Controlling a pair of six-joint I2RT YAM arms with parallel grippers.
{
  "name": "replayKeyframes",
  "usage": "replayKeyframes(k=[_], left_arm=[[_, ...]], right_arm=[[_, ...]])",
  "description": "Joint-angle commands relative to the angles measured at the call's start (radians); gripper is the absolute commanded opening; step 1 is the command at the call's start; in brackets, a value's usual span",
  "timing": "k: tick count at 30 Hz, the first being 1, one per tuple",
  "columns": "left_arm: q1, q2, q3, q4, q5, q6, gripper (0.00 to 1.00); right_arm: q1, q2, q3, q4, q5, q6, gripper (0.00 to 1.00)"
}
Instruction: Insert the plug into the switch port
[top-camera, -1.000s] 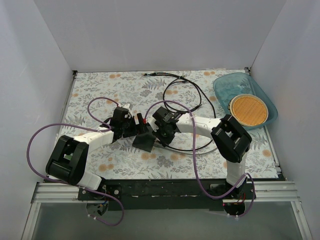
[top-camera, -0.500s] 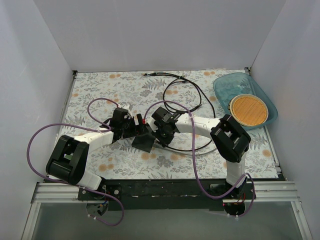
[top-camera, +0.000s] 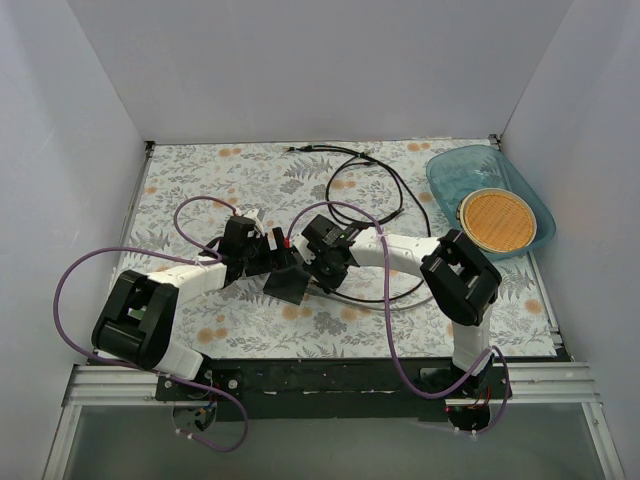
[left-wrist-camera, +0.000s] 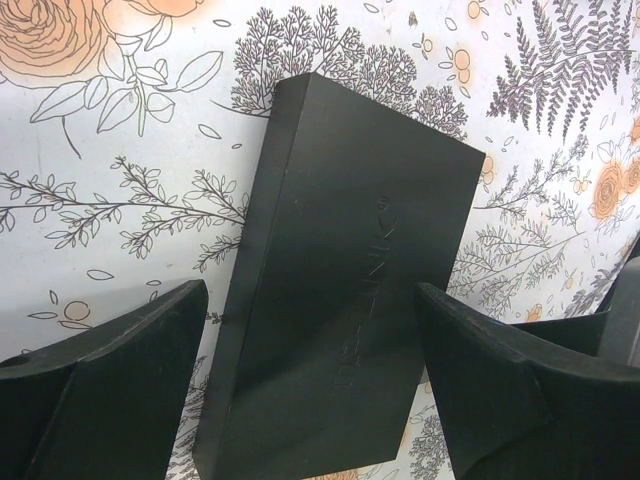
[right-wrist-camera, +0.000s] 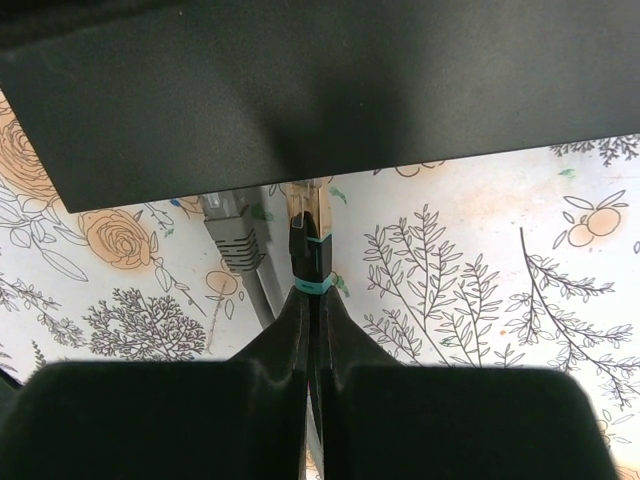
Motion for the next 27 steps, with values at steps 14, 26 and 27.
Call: replayKeyframes(k=[14, 26, 27], left_arm=[[-0.013, -0.016, -0.006, 0.047, 0.08, 0.002, 0.84], [-0.013, -0.013, -0.017, 0.088, 0.116, -0.029, 0.83], [-0.013, -0.013, -0.017, 0.087, 0.115, -0.027, 0.83]], right_arm=[[0.02, -0.036, 0.03, 0.036, -0.014, 0.019, 0.01], [0.034, -0.058, 0.003, 0.103, -0.102, 0.03, 0.01], [0.034, -0.061, 0.001, 0.106, -0.105, 0.028, 0.01]])
